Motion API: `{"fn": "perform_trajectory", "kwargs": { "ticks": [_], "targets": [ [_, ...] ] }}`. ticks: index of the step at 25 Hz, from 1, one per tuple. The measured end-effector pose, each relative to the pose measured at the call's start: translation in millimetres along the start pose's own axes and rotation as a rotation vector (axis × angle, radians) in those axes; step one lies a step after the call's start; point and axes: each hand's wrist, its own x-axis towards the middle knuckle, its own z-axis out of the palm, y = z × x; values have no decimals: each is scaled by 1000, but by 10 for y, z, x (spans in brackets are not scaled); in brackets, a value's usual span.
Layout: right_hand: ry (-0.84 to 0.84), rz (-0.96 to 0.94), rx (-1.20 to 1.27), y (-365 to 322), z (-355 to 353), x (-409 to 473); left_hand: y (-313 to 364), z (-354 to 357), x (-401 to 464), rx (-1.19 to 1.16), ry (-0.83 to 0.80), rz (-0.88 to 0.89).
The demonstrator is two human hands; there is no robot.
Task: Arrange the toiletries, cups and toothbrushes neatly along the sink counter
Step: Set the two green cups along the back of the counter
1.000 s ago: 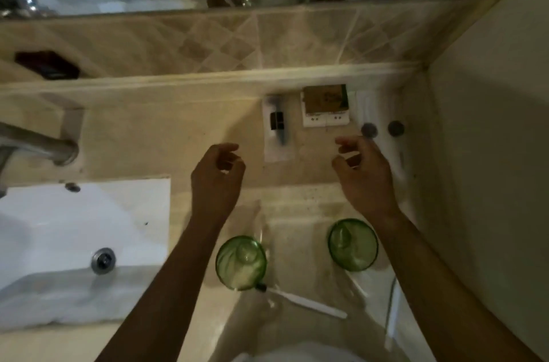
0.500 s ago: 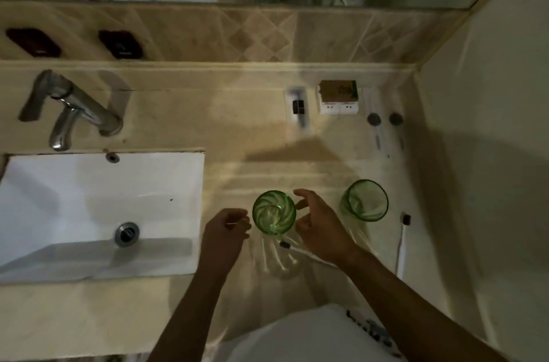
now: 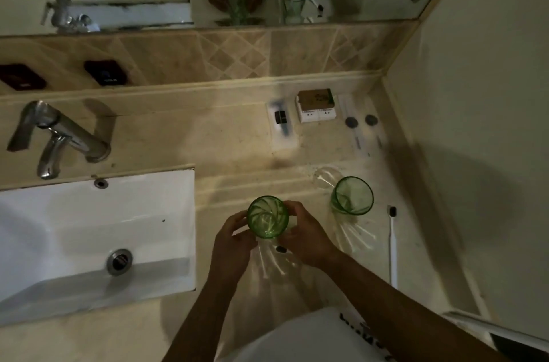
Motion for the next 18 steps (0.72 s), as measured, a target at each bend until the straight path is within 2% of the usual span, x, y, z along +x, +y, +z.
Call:
{"fn": "perform_trajectory", "kwargs": {
  "ticks": [6,12,18],
  "targets": [
    [2,51,67,-63,68,131,96,-55,153,-25,-15,-2],
    [26,-24,-2,-261,53,598,311,-70,532,-79,57,-24],
    [73,-12,88,-522,49,1146,595,-64,1068,-111,110,-19]
  ]
}}
